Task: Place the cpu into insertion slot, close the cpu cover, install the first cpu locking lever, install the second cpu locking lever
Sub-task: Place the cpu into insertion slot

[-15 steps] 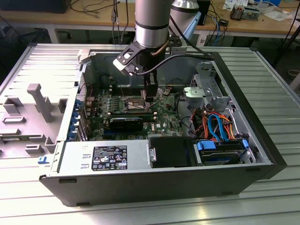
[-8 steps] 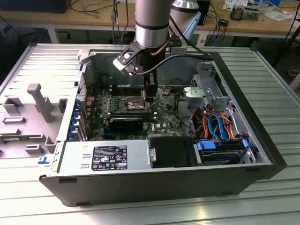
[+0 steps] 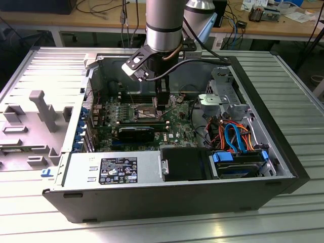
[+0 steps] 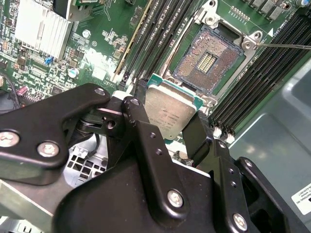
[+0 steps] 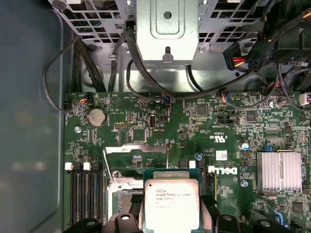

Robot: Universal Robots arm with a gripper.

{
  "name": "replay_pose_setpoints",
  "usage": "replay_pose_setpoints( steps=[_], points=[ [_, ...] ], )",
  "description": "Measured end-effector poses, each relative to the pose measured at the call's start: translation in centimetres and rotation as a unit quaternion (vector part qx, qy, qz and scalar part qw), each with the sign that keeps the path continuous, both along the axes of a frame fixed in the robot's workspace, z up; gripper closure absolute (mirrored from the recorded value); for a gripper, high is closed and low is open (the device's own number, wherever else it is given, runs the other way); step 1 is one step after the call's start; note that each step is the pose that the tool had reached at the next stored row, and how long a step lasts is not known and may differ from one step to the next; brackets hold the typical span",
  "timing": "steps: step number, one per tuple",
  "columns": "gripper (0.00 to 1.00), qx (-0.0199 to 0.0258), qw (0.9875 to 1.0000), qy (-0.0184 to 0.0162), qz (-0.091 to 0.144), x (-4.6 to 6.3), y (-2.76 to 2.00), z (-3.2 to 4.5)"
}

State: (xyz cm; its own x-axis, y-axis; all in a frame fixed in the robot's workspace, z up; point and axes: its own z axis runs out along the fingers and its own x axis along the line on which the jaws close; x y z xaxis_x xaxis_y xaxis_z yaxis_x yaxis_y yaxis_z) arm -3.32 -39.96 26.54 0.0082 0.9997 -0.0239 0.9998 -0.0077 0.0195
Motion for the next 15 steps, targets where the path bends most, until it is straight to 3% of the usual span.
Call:
replay_pose_setpoints(
  steps=[15],
  points=[
    [0.45,0.0,0.9999,0.0,-0.015,0.0,0.0,-0.08]
  ],
)
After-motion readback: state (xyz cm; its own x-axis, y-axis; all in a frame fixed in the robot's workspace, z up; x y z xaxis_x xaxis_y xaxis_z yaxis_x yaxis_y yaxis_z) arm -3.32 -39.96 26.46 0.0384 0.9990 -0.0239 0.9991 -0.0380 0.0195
